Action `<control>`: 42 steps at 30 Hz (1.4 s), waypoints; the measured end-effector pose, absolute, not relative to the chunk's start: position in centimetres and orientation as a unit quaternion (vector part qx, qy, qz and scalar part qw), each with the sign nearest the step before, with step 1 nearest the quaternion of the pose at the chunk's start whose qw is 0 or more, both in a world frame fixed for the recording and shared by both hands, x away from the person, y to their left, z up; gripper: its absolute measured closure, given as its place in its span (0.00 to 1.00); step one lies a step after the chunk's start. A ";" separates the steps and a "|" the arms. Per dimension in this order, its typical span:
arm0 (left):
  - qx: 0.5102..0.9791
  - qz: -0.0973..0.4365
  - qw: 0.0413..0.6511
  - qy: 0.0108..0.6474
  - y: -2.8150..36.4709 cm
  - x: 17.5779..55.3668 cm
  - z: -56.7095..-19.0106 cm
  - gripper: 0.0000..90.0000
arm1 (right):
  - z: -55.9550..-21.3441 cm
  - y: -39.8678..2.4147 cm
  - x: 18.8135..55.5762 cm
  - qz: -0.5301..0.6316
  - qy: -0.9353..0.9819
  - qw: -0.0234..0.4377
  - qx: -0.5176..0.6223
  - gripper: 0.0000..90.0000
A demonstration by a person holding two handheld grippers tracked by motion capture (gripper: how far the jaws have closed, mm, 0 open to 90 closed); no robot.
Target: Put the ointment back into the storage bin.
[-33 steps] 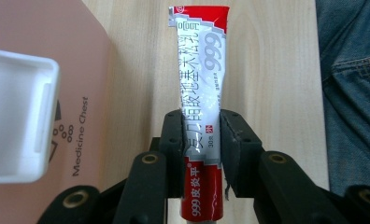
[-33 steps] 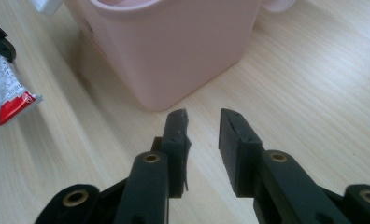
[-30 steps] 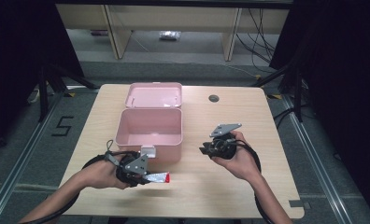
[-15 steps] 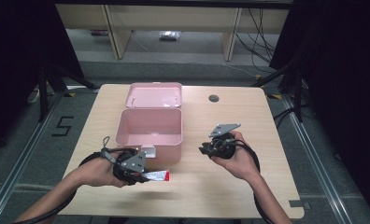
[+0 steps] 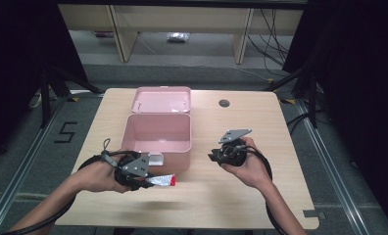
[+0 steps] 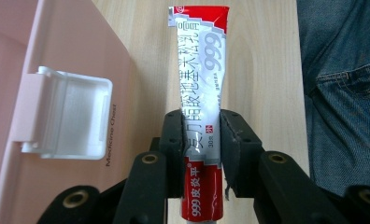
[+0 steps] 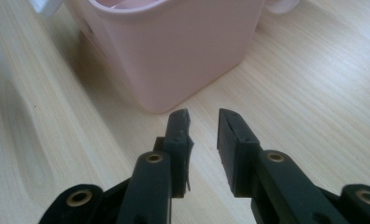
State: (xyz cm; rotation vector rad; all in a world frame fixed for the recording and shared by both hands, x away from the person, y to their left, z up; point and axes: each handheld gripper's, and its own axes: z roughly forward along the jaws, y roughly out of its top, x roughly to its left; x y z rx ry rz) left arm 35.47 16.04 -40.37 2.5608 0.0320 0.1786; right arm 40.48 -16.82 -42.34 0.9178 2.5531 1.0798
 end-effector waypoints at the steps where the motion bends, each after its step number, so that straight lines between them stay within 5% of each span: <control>1: 0.956 0.065 0.286 0.015 16.1 35.4 -40.3 0.80 | -42.4 -16.8 40.5 0.369 0.869 0.113 0.310 0.83; 42: 0.953 0.081 0.291 0.020 17.5 36.3 -37.2 0.80 | -42.3 -16.9 40.6 0.368 0.872 0.117 0.300 0.82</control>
